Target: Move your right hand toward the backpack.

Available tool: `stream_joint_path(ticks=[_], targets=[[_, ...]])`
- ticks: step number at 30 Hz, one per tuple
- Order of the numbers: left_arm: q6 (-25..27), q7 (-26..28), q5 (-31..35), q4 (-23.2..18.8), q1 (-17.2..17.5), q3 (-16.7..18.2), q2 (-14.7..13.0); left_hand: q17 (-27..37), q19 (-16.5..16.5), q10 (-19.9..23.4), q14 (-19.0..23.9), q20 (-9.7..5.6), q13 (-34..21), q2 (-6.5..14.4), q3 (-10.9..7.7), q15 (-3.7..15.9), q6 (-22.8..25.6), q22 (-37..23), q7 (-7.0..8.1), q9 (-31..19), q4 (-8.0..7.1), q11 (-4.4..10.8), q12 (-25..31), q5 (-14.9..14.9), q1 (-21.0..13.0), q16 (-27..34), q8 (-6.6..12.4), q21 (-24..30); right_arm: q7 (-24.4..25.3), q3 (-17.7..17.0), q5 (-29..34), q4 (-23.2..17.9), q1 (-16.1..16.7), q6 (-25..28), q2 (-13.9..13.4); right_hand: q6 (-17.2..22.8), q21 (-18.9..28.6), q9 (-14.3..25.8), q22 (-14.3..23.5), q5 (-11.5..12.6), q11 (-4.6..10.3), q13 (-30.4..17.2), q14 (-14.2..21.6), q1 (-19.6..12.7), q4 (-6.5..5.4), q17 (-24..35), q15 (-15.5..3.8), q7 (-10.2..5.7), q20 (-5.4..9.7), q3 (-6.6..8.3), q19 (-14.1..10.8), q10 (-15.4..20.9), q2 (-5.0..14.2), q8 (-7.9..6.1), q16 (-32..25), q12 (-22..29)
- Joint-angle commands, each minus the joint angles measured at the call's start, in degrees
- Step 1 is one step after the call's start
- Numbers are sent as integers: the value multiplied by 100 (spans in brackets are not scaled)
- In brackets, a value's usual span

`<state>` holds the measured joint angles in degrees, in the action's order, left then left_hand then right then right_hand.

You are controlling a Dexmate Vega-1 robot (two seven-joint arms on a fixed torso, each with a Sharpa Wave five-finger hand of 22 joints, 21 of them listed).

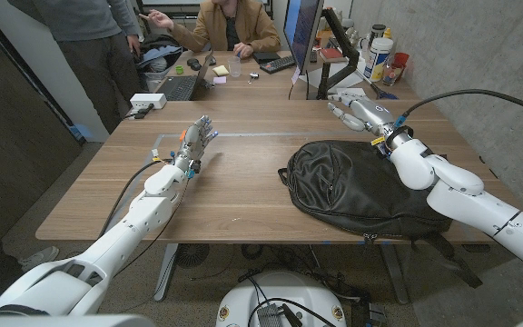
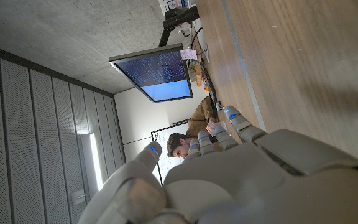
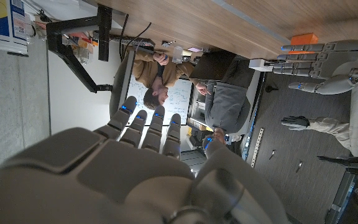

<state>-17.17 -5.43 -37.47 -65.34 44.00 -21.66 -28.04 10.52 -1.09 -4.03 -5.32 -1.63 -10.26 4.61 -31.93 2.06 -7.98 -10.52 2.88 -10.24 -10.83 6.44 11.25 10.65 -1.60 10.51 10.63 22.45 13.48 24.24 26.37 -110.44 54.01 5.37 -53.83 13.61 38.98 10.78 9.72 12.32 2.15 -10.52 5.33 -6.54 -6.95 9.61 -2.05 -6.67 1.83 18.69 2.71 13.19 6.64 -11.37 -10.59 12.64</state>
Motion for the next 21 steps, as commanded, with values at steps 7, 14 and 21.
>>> stream_joint_path(ticks=[7,14,21], targets=[[-51,-89,1,277,-148,-24,83,34,-40,34,-39,-218,-28,529,-41,354,2,-21,18,-18,0,7,14,-22,63,27,11,-18,-94,175,114,136,-135,-38,42,31,-32,19,30,-18,29,-20,54,-69,48,19,-201,-53,300,30,-27,26,10,11,15,-22],[-75,-117,6,346,-190,-30,107,34,-36,32,-40,-209,-28,530,-41,345,-2,-21,11,-18,0,8,13,-22,63,27,9,-23,-113,210,126,159,-144,-27,54,29,-46,20,30,-19,34,-20,51,-72,49,20,-201,-60,305,32,-24,16,8,13,16,-27],[-61,-125,10,361,-203,-36,105,34,-41,31,-37,-215,-28,530,-41,355,3,-21,18,-18,0,9,13,-22,63,28,12,-25,-139,248,156,172,-158,-38,46,30,-63,20,31,-20,28,-20,49,-78,55,20,-195,-70,299,34,-29,15,2,14,18,-27]])
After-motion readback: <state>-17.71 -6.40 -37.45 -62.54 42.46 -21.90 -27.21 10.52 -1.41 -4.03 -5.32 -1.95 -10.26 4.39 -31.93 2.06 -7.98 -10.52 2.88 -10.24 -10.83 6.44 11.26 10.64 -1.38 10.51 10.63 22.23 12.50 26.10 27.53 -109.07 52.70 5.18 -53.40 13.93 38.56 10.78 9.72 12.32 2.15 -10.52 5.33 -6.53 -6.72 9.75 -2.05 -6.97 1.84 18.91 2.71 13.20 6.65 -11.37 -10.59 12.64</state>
